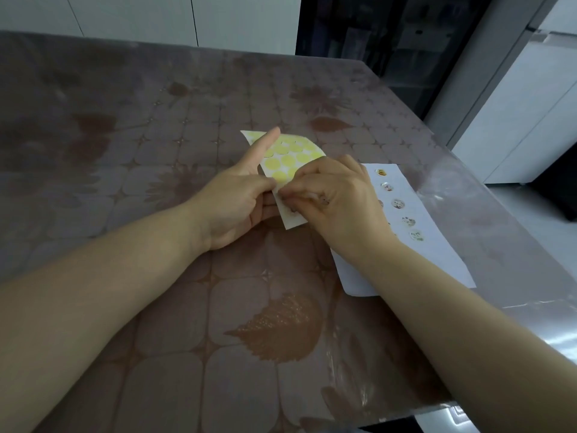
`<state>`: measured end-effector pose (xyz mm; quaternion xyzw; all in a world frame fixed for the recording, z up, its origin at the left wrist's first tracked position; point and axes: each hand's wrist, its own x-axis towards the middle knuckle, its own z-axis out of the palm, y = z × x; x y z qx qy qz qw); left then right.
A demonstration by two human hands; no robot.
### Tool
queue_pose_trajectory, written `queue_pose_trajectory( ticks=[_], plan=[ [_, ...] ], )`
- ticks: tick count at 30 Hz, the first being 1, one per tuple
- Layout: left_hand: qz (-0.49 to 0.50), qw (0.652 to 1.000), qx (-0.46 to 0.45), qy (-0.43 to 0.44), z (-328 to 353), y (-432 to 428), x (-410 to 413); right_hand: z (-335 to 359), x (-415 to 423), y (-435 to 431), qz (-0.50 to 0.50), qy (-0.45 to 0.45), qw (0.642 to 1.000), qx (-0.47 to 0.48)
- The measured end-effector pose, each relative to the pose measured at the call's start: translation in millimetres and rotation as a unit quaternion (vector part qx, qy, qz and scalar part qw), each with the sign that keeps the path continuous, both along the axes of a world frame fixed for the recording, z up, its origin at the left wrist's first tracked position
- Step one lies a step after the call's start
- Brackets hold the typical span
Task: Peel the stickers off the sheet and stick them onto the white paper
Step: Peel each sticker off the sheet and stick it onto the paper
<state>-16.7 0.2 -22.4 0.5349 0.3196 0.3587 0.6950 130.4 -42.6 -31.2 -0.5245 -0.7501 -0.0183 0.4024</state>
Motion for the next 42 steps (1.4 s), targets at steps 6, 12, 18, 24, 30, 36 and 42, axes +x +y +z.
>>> queue_pose_trajectory(
  ticks=[6,12,18,24,30,36,42],
  plan=[
    [-0.002,1.000,0.014,0.020,-1.7,0.5,0.2,15.9,-0.1,-10.6,0.031,0.186,0.973,-0.137],
    [0.031,0.999,0.032,0.017,-4.3,4.4,0.5,59.2,43.6,-37.1,-0.043,0.148,0.948,-0.280],
    [0.043,0.998,0.038,0.020,-5.4,5.9,1.5,32.1,57.3,-56.7,-0.029,0.137,0.903,-0.405],
    [0.051,0.998,0.041,0.027,-4.8,4.7,0.7,27.3,47.2,-56.8,-0.049,0.136,0.889,-0.434],
    [0.048,0.997,0.042,0.034,-5.2,5.3,0.8,23.8,40.1,-55.5,-0.098,0.118,0.899,-0.410],
    [0.032,0.998,0.049,0.035,-6.4,5.2,1.0,33.0,39.8,-46.5,-0.130,-0.039,0.904,-0.406],
    [0.024,0.998,0.048,0.037,-5.6,3.2,-0.6,40.7,40.3,-47.0,-0.076,-0.095,0.919,-0.376]
  ],
)
